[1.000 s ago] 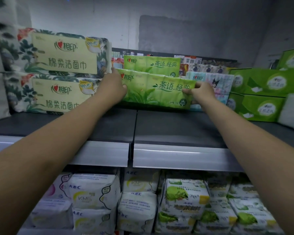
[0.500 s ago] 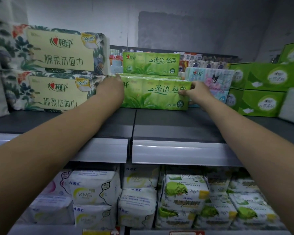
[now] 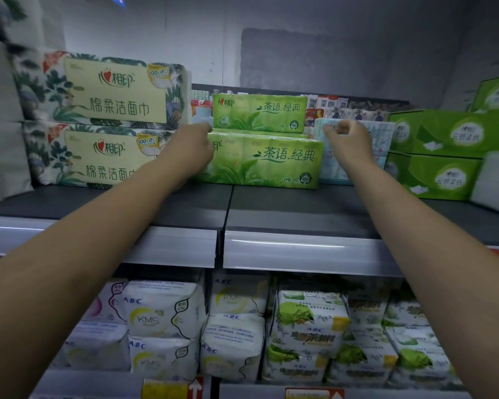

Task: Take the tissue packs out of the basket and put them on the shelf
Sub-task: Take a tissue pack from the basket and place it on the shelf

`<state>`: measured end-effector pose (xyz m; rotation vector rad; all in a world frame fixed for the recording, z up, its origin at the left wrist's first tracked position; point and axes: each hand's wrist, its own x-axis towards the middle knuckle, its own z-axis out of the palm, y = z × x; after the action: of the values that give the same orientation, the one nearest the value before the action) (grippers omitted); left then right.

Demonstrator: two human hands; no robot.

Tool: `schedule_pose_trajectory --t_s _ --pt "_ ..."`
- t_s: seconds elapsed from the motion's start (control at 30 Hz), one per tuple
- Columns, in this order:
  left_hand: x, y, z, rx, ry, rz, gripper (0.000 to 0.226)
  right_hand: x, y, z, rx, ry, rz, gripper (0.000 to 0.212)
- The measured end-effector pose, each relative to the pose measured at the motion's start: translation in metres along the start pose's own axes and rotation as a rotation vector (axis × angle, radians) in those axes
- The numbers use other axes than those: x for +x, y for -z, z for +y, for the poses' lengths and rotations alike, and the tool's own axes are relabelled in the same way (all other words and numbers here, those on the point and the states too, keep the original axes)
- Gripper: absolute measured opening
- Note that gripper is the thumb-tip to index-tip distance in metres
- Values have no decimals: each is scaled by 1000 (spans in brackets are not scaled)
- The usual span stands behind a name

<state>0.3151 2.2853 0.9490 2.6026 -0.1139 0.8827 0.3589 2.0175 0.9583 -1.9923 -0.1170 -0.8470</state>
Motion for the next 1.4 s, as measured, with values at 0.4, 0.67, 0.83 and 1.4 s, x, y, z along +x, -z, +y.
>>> schedule_pose_trajectory --t_s 0.4,0.67,0.83,1.4 --pt "-66 67 24 -473 -32 168 23 -61 61 -42 400 170 37 18" --pt "-162 55 39 -927 128 352 20 -152 100 -22 521 91 10 17" --pt "-193 60 47 -958 120 363 20 -187 108 -11 505 33 -1 20" --pt "-306 108 35 -997 202 393 21 -296 125 -32 583 -60 -13 18"
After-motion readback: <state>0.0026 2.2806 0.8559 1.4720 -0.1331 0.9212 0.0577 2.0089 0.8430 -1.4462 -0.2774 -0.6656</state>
